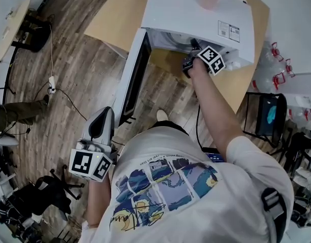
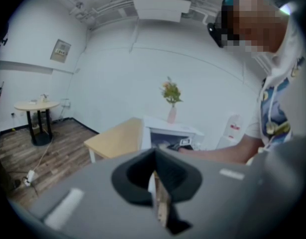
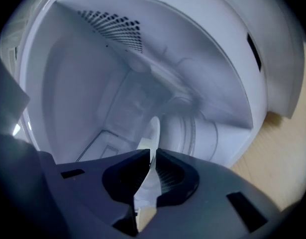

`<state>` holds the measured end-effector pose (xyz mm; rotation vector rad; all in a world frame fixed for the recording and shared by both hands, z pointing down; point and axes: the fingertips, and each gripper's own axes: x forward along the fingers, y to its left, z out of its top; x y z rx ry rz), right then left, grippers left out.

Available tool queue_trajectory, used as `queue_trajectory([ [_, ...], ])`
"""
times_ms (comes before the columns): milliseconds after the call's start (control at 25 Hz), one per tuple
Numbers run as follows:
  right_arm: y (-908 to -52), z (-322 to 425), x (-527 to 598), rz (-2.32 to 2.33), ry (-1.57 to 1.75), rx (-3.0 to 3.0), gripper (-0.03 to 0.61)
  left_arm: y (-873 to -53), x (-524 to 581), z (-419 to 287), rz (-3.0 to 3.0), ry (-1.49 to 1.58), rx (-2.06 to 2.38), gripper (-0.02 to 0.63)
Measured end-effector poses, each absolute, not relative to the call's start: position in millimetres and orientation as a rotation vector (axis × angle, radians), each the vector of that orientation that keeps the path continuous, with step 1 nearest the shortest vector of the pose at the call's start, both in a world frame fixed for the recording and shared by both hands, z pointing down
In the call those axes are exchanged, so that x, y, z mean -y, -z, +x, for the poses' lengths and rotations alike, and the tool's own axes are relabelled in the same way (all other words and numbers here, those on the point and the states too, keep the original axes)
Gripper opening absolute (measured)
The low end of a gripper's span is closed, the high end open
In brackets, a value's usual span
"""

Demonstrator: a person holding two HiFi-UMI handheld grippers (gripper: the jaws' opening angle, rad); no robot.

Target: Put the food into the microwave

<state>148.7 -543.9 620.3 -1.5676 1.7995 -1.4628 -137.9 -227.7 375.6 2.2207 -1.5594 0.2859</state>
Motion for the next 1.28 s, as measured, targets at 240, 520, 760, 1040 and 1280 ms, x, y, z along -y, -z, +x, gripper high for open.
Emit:
queue_trajectory([
  [240, -620, 146, 543, -1.777, 1.342, -2.048, 0.083, -377, 228, -140, 2.222, -0.296, 1.554, 0.006],
  [520, -622, 141, 536, -2.001, 1.148, -2.365, 0.159, -377, 224, -141, 2.231, -0.312, 1.546, 0.006],
  [760, -619, 140, 531, -2.119, 0.987, -2.575, 0.198, -378, 216, -143, 2.234, -0.32, 1.528, 0.006],
  [1040, -602, 132, 507, -2.056, 0.911, -2.628, 0.197, -377, 205, -142, 2.262, -0.3, 1.494, 0.006],
  [1280, -590, 127, 467, -1.987, 0.876, -2.673, 0.11, -378, 188, -143, 2.297, -0.279, 1.445, 0.006],
])
